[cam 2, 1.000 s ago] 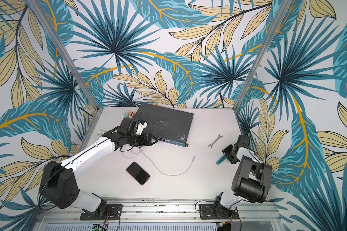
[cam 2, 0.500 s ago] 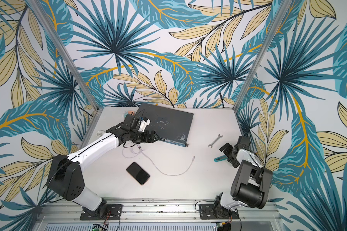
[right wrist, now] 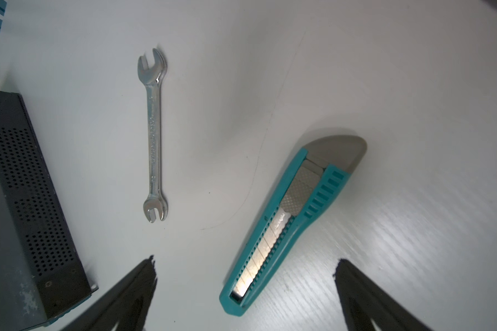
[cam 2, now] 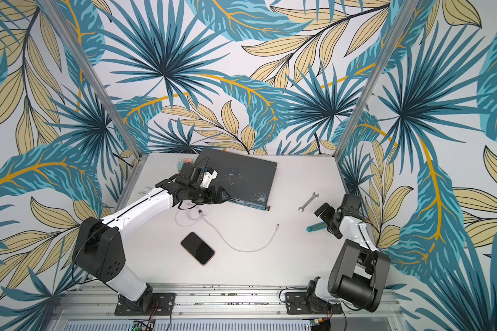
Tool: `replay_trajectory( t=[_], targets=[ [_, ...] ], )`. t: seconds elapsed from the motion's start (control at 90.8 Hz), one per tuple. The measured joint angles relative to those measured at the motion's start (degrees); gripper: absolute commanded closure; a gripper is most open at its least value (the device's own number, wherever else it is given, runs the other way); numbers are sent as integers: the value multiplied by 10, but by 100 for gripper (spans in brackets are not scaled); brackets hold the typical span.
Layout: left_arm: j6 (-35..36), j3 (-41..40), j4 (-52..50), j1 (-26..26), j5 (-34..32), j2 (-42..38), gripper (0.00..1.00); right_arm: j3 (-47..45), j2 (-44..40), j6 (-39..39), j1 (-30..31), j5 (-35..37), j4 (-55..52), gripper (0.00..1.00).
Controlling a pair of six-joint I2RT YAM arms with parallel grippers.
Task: Plug the charging cable into the phone
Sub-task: Place the distractor at the center of the board, then pick up the charging cable from the center of the board.
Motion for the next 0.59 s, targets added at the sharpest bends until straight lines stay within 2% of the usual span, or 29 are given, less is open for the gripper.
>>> replay_trajectory(
  t=[0.331, 0.595],
  targets=[
    [0, -7, -9, 0, -8, -22, 0, 49, -3, 1, 5, -36, -14, 0],
    [0, -25, -16, 0, -22, -67, 0, 97, -3, -2, 52, -51, -35, 0]
  ],
)
